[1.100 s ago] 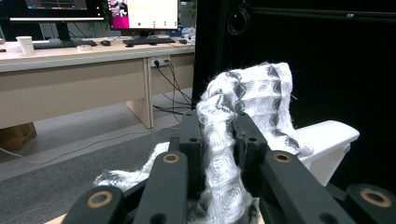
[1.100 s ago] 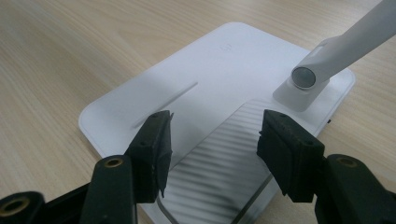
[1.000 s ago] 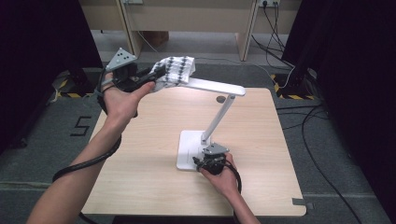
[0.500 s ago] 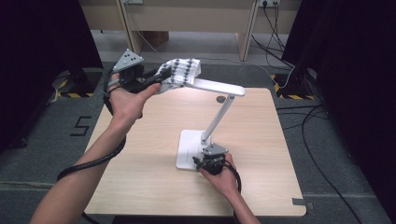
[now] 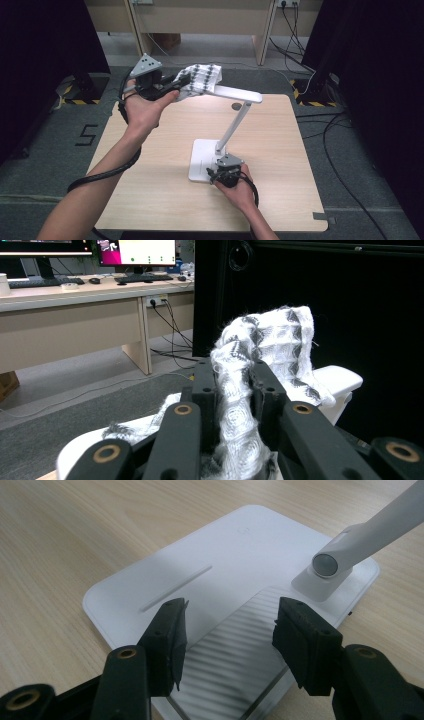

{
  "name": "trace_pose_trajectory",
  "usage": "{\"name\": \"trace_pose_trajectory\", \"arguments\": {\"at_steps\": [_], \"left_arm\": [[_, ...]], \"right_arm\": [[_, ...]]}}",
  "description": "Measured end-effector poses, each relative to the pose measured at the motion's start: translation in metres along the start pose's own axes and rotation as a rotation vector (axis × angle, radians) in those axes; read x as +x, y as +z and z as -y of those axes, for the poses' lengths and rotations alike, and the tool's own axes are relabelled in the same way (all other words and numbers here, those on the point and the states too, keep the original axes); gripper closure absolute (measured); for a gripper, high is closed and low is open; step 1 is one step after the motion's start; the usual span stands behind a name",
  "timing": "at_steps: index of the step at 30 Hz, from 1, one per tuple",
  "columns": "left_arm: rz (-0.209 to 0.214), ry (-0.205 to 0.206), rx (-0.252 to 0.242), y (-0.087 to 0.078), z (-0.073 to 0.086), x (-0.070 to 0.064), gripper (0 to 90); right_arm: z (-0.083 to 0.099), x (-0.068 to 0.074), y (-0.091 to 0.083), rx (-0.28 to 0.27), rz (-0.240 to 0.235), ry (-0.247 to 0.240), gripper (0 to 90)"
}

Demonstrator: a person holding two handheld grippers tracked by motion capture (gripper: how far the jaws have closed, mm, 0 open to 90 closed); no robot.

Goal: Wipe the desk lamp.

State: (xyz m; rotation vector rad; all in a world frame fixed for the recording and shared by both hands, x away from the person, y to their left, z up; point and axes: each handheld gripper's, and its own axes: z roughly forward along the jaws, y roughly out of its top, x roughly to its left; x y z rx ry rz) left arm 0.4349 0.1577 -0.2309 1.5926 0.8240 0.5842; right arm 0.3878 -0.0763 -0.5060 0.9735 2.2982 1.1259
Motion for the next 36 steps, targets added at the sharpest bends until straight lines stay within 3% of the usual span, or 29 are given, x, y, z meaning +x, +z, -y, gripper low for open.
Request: {"name": "trace_pose_trajectory", "arguments": {"at_steps": [36], "left_arm": [[0.042, 0.01, 0.018, 0.018, 0.002, -0.022, 76.4]], "right_arm": [[0.001, 0.001, 0.001, -0.013, 0.002, -0.01, 47.1]]}}
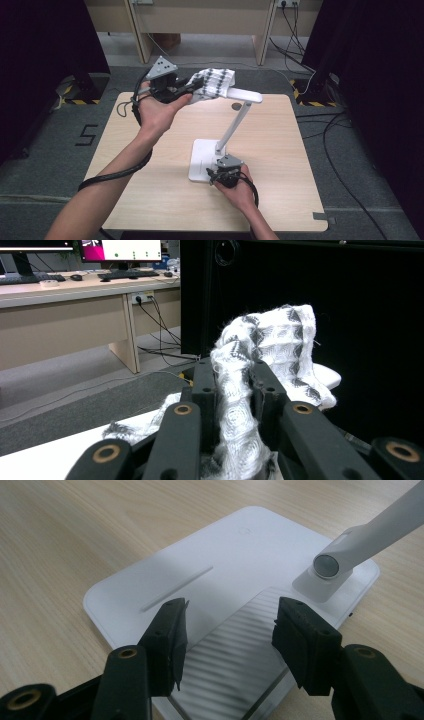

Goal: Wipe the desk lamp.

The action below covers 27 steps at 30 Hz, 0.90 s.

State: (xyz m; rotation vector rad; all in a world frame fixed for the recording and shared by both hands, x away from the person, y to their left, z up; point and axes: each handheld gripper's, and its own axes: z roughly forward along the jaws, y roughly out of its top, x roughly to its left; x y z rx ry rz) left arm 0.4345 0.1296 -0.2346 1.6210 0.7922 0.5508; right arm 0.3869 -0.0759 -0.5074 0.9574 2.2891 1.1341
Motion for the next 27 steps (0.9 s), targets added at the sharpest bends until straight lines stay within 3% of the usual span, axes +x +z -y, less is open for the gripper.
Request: {"name": "trace_pose_trajectory", "arguments": {"at_steps": [27], "left_arm": [[0.035, 0.022, 0.025, 0.018, 0.001, -0.018, 76.4]], "right_arm": [[0.0, 0.001, 0.0, -0.001, 0.005, -0.01, 47.1]]}}
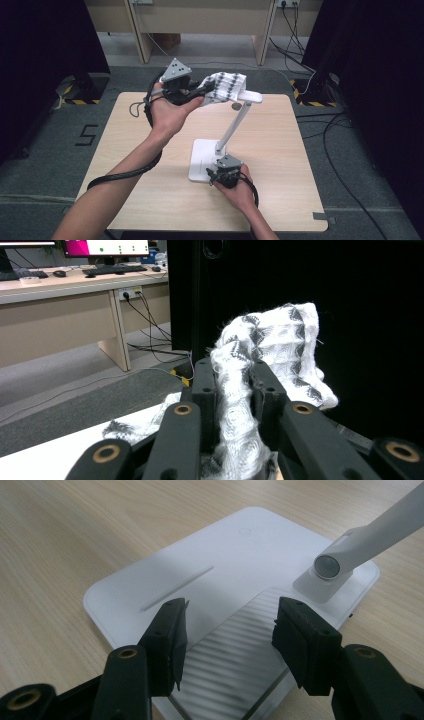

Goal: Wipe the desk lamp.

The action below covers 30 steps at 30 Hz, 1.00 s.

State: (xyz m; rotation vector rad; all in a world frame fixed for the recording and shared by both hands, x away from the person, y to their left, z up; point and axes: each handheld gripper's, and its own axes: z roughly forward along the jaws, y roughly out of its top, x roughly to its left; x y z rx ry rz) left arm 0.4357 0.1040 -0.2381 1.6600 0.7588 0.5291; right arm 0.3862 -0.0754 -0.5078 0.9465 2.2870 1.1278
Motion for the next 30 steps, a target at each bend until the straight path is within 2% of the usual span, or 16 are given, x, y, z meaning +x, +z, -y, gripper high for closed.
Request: {"name": "trace_pose_trajectory", "arguments": {"at_steps": [30], "left_arm": [[0.031, 0.001, 0.026, 0.02, -0.001, -0.021, 76.2]], "right_arm": [[0.0, 0.001, 0.0, -0.001, 0.003, -0.011, 47.5]]}}
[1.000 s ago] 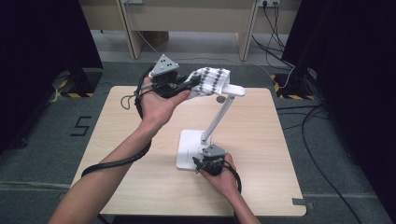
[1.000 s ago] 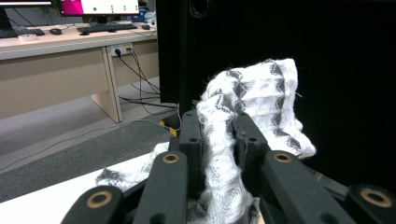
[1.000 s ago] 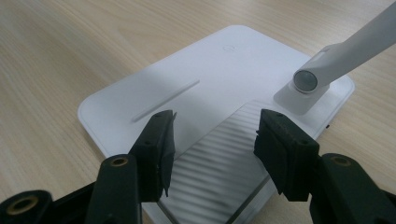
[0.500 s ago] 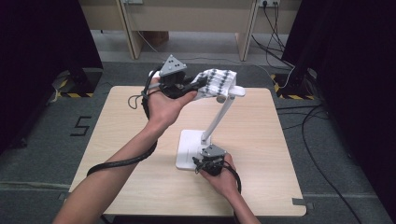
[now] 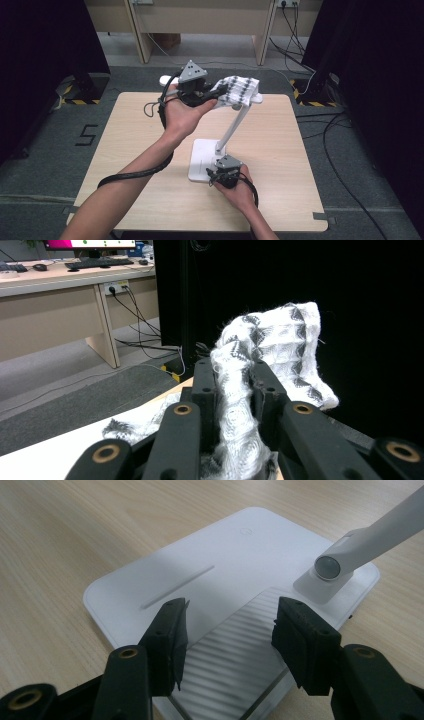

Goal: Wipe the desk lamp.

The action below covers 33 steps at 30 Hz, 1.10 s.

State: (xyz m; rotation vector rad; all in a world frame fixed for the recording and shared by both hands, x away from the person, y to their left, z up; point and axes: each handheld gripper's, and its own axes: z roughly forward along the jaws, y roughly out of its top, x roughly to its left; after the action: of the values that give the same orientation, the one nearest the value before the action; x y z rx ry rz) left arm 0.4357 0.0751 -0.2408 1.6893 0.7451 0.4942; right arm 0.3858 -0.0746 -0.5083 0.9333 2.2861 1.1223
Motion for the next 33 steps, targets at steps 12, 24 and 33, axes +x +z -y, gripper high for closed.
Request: {"name": "trace_pose_trajectory", "arguments": {"at_steps": [12, 24, 33], "left_arm": [[0.011, 0.002, 0.008, 0.007, 0.002, -0.006, 76.2], [0.031, 0.012, 0.02, 0.016, 0.003, -0.015, 76.1], [0.044, 0.021, 0.035, 0.021, 0.006, -0.022, 76.2]], "right_arm": [[0.0, 0.0, 0.0, -0.001, 0.0, -0.001, 47.5], [0.0, 0.0, 0.0, -0.002, 0.0, 0.0, 47.5], [0.0, 0.0, 0.0, -0.005, 0.0, -0.002, 47.5]]}}
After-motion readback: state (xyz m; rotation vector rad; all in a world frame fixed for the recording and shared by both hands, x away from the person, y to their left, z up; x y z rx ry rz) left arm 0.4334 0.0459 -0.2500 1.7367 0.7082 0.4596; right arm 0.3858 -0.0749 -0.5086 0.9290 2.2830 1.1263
